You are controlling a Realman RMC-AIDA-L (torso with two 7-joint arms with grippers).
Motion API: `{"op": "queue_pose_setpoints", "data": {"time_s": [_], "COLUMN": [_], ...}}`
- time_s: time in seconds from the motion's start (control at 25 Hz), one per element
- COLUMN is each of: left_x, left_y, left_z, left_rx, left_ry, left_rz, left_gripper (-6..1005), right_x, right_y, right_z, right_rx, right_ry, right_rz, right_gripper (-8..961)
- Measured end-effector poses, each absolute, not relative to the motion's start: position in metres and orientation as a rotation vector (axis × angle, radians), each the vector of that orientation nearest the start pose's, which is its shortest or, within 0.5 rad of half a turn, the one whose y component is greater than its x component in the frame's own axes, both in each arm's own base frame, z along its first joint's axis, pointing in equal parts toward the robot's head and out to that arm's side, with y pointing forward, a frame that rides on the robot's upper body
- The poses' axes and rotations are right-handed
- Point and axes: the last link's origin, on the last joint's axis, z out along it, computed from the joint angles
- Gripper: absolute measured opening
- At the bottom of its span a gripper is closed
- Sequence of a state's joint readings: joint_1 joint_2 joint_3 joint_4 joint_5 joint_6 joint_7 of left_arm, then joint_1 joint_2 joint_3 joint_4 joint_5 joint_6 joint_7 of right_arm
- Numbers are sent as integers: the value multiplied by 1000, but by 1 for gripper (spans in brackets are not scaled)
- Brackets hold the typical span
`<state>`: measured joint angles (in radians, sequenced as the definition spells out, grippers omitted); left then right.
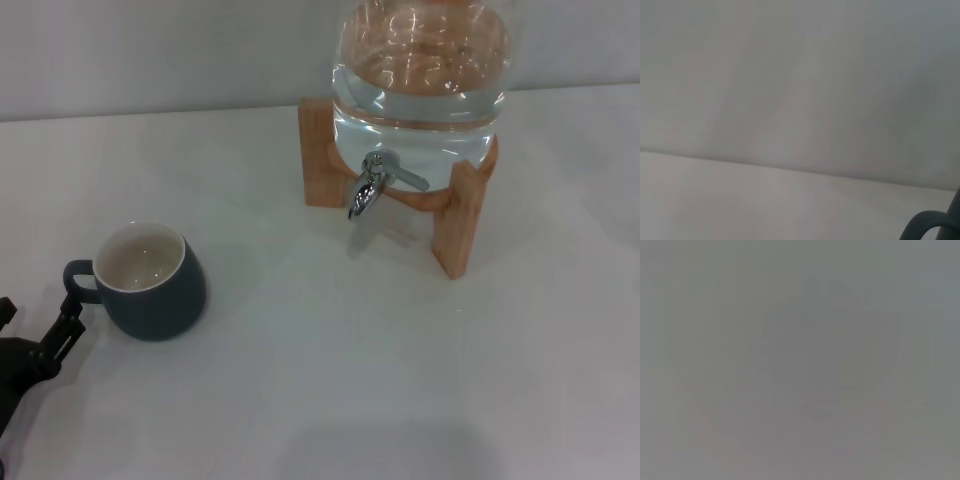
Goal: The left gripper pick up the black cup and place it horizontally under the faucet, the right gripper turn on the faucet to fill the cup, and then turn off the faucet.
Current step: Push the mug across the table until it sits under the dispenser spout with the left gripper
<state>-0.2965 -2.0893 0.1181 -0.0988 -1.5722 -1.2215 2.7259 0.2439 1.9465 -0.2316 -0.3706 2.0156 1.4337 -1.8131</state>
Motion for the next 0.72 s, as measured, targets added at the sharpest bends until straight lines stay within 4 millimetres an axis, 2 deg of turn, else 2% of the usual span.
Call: {"op": "queue_pose_setpoints", "data": {"time_s": [0.72], "left_x": [-366], "left_y": [250], "left_z": [-52], "left_rx": [-1762], "left_ry": [-793], "left_rz": [-677], "left_gripper": [825], "right_x": [406], "right_y": [260], "right_z": [176], "right_rx": [-1216], "right_ry": [826], "right_rz": [1295], "right_gripper": [843]}}
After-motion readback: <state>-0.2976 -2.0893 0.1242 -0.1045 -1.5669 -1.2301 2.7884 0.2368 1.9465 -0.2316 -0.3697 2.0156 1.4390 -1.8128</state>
